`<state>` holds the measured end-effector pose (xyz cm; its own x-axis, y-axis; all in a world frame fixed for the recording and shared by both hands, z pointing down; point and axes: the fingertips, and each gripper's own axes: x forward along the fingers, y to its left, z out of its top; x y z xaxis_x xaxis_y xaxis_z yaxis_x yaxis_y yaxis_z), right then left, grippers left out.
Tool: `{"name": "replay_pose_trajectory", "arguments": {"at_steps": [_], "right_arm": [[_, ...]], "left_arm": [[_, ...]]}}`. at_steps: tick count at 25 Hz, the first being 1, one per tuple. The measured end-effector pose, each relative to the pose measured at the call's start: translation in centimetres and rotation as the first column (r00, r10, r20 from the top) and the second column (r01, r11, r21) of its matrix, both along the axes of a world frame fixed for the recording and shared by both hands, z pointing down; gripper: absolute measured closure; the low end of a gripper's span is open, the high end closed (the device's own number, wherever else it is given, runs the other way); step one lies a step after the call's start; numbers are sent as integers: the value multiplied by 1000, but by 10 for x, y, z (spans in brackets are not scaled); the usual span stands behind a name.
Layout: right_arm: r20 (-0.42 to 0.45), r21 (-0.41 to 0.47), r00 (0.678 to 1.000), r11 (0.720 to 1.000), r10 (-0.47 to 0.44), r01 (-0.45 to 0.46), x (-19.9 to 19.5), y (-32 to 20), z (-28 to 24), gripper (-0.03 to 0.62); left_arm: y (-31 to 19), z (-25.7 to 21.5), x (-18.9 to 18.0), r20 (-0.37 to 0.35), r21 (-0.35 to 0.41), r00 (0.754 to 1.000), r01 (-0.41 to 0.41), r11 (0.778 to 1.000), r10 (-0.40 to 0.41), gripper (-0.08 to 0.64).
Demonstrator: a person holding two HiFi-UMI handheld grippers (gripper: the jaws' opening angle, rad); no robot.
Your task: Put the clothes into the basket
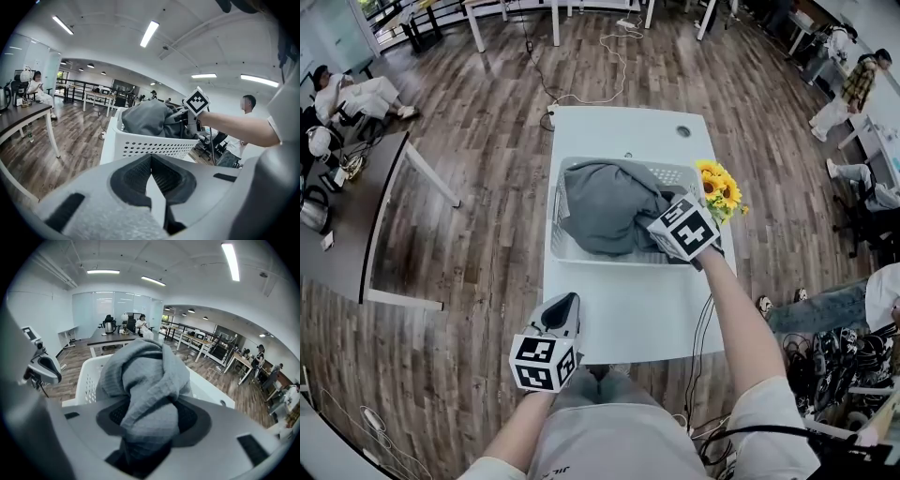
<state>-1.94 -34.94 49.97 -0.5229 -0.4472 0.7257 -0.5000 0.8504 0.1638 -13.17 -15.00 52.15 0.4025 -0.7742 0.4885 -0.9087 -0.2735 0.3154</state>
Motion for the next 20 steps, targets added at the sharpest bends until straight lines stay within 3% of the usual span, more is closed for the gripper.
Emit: {"name": "replay_pose_trajectory", "arguments": {"at_steps": [5,8,20], "right_arm": [[-9,-55,1000,998,2,-3,0,-5,18,371],[-41,-74,999,997,-27,24,1,-5,27,325],[49,-51,998,998,25,-23,8,-6,11,324]], "left_arm": [[-2,4,1,2,-11,1000,-1,1000,1,548],[-3,3,0,5,-14,1000,3,1000,-3,548],[-1,7,10,-1,-17,1000,-9,1000,9,548]]}}
